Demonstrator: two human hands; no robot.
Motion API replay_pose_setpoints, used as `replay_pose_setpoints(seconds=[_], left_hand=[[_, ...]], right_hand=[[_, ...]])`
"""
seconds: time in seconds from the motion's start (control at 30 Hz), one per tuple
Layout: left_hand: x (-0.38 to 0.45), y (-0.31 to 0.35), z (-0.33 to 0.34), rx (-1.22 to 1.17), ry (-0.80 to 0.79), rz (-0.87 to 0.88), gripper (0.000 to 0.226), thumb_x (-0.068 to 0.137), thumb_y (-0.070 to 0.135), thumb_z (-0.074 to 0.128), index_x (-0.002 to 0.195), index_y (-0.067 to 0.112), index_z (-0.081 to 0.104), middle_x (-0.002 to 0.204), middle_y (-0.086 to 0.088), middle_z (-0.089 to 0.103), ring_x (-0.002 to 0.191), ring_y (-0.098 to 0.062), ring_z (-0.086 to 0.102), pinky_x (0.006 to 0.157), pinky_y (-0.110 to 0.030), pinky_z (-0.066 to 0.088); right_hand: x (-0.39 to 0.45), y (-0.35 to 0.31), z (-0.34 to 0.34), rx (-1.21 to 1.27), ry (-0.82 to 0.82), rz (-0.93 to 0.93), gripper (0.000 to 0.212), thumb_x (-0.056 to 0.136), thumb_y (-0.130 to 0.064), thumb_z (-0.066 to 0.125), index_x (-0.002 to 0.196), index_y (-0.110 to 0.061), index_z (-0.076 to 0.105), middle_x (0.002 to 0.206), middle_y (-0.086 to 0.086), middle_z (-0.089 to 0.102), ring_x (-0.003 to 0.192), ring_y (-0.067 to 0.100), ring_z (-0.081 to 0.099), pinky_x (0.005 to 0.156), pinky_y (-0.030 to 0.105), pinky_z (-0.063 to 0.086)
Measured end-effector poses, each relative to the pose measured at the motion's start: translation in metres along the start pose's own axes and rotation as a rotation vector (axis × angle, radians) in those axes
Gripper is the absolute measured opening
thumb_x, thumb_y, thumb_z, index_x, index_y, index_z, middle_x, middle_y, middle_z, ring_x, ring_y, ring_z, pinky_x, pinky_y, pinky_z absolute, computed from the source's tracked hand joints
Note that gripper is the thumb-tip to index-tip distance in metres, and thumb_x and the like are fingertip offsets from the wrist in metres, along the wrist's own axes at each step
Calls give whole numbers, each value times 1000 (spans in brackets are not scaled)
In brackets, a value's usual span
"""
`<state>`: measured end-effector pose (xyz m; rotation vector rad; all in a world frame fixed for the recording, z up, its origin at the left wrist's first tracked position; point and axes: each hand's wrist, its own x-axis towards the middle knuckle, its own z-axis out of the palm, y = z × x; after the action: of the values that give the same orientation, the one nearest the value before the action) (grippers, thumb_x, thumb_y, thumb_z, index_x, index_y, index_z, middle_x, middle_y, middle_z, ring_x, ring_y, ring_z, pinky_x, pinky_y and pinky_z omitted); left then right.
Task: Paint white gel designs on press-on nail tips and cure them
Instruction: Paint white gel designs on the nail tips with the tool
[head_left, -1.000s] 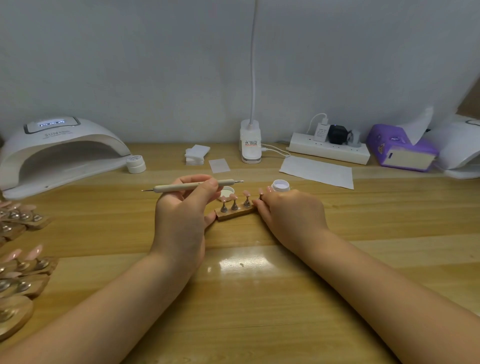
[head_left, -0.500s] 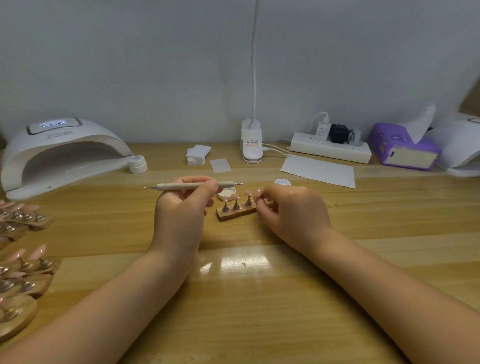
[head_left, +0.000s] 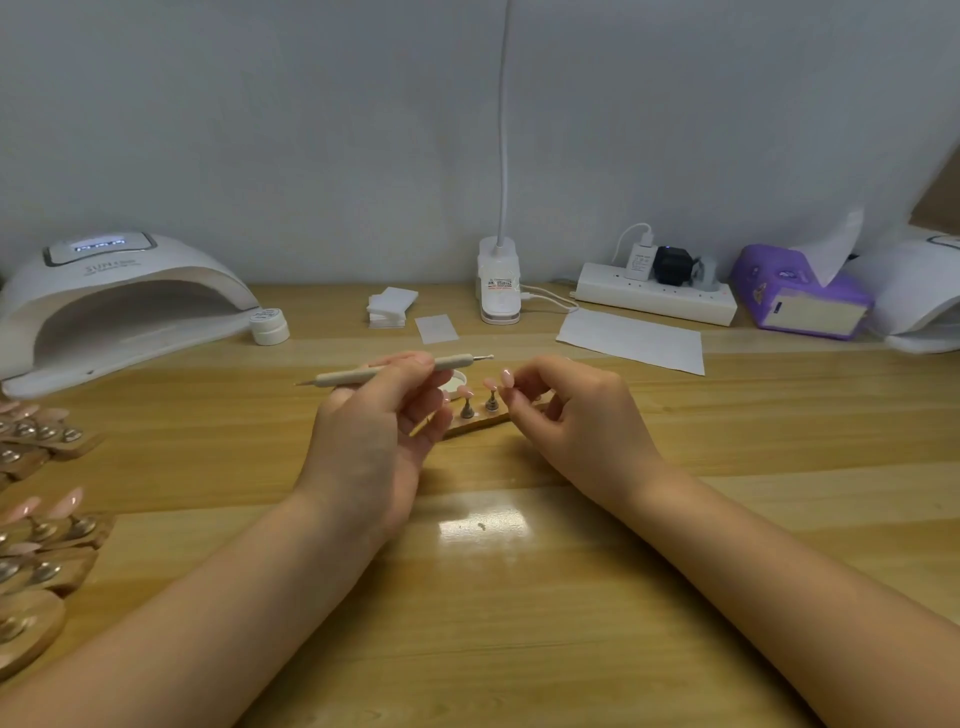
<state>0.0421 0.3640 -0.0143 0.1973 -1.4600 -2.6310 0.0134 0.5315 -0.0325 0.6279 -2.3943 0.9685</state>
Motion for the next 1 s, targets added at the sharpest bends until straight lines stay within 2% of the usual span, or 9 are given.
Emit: replay_pose_setpoints(seconds=[0.17, 0.23, 0.4, 0.5, 0.6, 0.7, 0.83, 0.9, 1.0], left_hand=[[-1, 0, 3, -99, 25, -182, 12, 86, 14, 62, 76, 17, 67, 74, 0, 68, 61, -10, 64, 74, -59, 54], [0, 0, 2, -93, 63, -183, 16, 87, 14, 61, 72, 18, 67, 72, 1, 67, 67, -12, 62, 79, -62, 50], [8, 2, -3, -76, 130, -107, 11, 88, 13, 60, 78, 17, 64, 69, 2, 68, 77, -15, 60, 85, -56, 49], [9, 1, -5, 27, 97, -53, 7, 88, 15, 61, 82, 17, 65, 71, 1, 70, 76, -14, 60, 74, -42, 54], [3, 0, -5, 331, 2, 175, 3, 88, 15, 63, 85, 15, 64, 70, 2, 69, 59, -6, 53, 53, -23, 44], [-1, 0, -7, 568, -62, 458, 4, 89, 20, 65, 87, 16, 63, 66, 6, 66, 49, 0, 50, 46, -13, 39], [-5, 2, -7, 649, -134, 655, 14, 89, 33, 59, 85, 19, 58, 59, 13, 58, 49, -2, 49, 47, -11, 37], [-5, 1, -7, 650, -164, 700, 15, 91, 33, 57, 82, 21, 52, 57, 15, 56, 48, -2, 49, 47, -11, 37], [-3, -4, -9, 656, -147, 709, 12, 93, 31, 55, 84, 23, 49, 60, 9, 56, 49, -6, 49, 48, -17, 39]], right_hand=[[2, 7, -4, -30, 6, -21, 9, 90, -14, 66, 95, -10, 70, 83, -1, 69, 61, -1, 48, 62, 25, 47], [2, 8, -4, -21, 11, -3, 8, 90, -14, 66, 94, -9, 70, 82, -2, 68, 59, -4, 47, 62, 21, 44], [2, 7, -3, -3, 3, 17, 9, 90, -16, 65, 94, -9, 69, 81, -1, 67, 61, 2, 49, 63, 28, 48], [1, 6, -2, 12, -7, 33, 9, 90, -17, 65, 93, -9, 69, 81, 0, 67, 64, 5, 50, 64, 31, 48], [1, 5, 0, 50, -1, 51, 8, 89, -17, 67, 92, -10, 70, 80, -1, 67, 64, 2, 51, 63, 25, 47], [2, 3, 1, 99, 12, 58, 6, 89, -14, 67, 94, -13, 71, 80, -3, 68, 63, 1, 53, 63, 21, 47], [1, 2, 2, 148, 7, 55, 8, 91, -16, 65, 97, -14, 69, 83, -7, 67, 58, 0, 53, 61, 24, 49], [0, 3, 4, 155, -5, 55, 11, 92, -21, 64, 97, -13, 70, 84, -7, 68, 57, 1, 54, 61, 26, 50], [0, 3, 7, 135, -20, 27, 15, 92, -25, 63, 98, -13, 70, 87, -4, 69, 59, -1, 53, 61, 20, 45]])
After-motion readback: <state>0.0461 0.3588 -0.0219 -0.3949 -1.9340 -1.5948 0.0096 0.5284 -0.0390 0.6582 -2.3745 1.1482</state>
